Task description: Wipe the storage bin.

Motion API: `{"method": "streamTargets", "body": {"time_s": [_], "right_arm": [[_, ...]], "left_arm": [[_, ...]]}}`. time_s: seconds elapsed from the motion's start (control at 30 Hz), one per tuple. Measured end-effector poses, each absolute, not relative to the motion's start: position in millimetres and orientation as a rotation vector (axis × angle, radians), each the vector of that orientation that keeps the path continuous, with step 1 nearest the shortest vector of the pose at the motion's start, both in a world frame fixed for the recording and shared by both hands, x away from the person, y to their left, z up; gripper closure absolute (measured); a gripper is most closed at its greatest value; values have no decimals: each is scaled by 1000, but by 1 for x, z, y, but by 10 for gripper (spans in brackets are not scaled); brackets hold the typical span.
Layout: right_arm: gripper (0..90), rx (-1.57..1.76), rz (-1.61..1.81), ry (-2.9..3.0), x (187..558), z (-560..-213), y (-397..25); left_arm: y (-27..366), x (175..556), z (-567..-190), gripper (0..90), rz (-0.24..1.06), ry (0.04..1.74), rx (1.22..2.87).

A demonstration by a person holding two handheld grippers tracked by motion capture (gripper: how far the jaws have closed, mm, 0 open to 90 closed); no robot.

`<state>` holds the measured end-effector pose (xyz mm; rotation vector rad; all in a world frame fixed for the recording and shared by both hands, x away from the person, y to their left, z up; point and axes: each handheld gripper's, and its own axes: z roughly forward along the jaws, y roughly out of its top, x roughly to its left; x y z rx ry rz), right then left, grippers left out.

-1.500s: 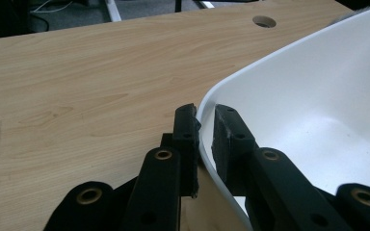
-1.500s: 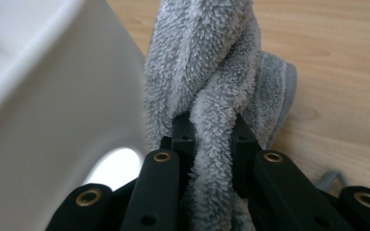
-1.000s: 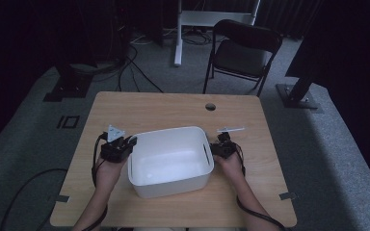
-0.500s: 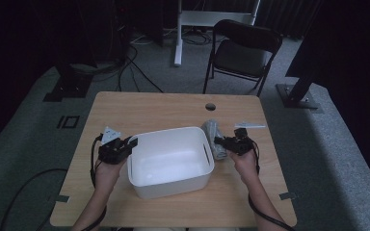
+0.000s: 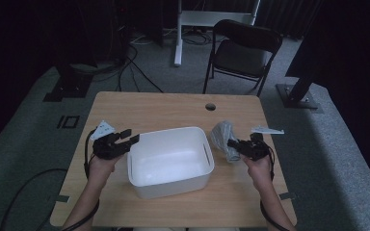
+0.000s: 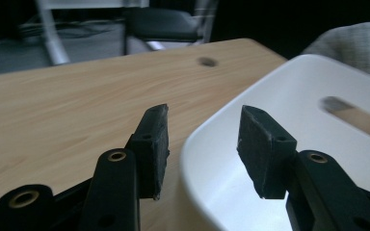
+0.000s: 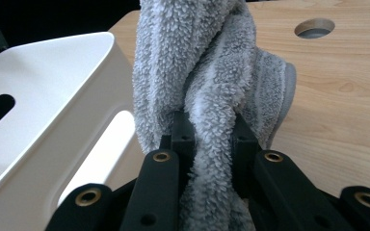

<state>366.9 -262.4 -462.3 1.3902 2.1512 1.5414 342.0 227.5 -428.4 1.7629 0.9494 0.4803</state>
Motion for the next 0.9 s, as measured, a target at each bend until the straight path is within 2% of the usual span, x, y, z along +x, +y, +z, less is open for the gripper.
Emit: {"method": "streamTargets", "body": {"time_s": [0.03, 0.27, 0.5, 0.63, 0.9], "right_arm": [[782, 1391, 1544, 2147, 365, -462, -264], [782, 1394, 1581, 2126, 350, -464, -276], [782, 1399, 1578, 2119, 344, -464, -283], [782, 1407, 1564, 2128, 343, -468, -283], [782, 1409, 1562, 2130, 343, -469, -283]], "left_arm": [[227, 344, -426, 504, 498, 934, 1783], [230, 357, -423, 528, 403, 792, 1853], [230, 364, -434, 568, 420, 811, 1909], [229, 367, -437, 650, 392, 804, 1917], [226, 366, -440, 755, 418, 816, 1935]]}}
